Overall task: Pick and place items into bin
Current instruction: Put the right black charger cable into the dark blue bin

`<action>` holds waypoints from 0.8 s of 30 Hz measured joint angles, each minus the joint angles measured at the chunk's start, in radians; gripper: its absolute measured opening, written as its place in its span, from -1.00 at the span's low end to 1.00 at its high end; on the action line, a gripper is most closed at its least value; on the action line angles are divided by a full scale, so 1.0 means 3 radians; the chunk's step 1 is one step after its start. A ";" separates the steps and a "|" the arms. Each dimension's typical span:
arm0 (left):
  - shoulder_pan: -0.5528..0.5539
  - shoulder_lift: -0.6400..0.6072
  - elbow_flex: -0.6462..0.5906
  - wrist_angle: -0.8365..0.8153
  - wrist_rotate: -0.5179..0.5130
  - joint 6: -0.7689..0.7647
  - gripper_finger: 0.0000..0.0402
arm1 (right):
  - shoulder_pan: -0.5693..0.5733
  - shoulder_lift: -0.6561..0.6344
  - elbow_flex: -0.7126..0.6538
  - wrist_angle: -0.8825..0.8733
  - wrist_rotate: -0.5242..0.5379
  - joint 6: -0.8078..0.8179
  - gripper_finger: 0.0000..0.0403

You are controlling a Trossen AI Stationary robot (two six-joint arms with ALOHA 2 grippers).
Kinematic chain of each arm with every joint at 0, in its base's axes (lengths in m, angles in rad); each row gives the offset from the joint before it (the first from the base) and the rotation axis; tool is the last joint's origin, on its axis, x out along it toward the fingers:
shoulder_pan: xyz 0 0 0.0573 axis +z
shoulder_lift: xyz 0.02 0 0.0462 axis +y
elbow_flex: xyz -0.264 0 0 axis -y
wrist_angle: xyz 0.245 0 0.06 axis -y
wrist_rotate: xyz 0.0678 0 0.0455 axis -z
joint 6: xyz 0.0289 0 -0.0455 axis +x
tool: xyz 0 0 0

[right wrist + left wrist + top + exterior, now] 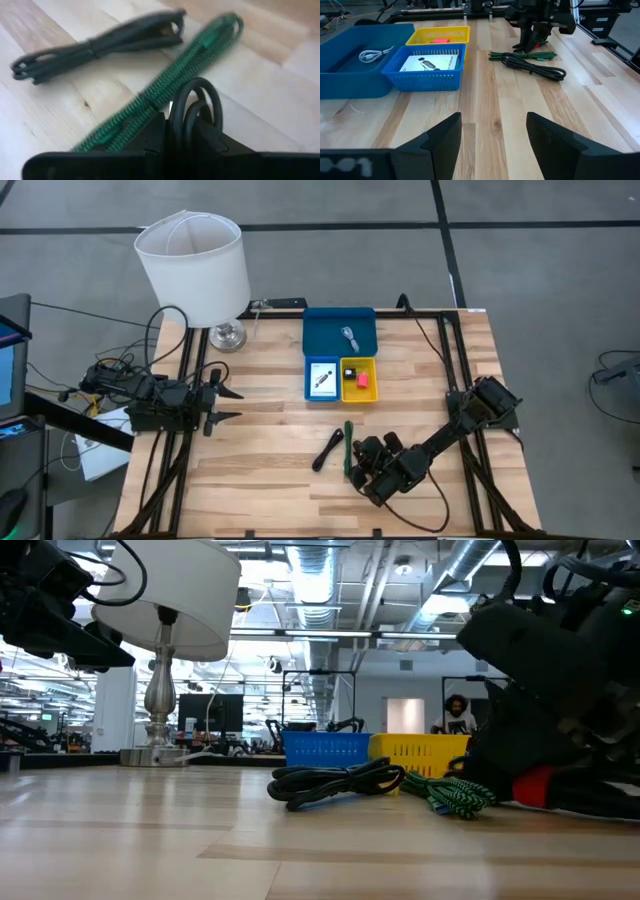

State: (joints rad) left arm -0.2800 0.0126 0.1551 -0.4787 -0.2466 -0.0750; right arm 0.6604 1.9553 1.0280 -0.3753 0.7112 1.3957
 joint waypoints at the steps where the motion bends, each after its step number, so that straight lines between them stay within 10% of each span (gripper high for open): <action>1: -0.0001 0.0001 0.0000 -0.0001 0.0000 0.0001 0.06 | -0.0014 -0.0012 0.0014 0.0021 0.0061 -0.0081 -0.75; 24: 0.0000 0.0001 0.0000 -0.0002 -0.0001 0.0000 0.06 | -0.1438 -0.1416 0.0500 0.0073 0.0598 -0.3721 -0.75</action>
State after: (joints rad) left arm -0.2800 0.0128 0.1552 -0.4795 -0.2469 -0.0748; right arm 0.2289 1.5304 1.1782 -0.3534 0.8906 0.2793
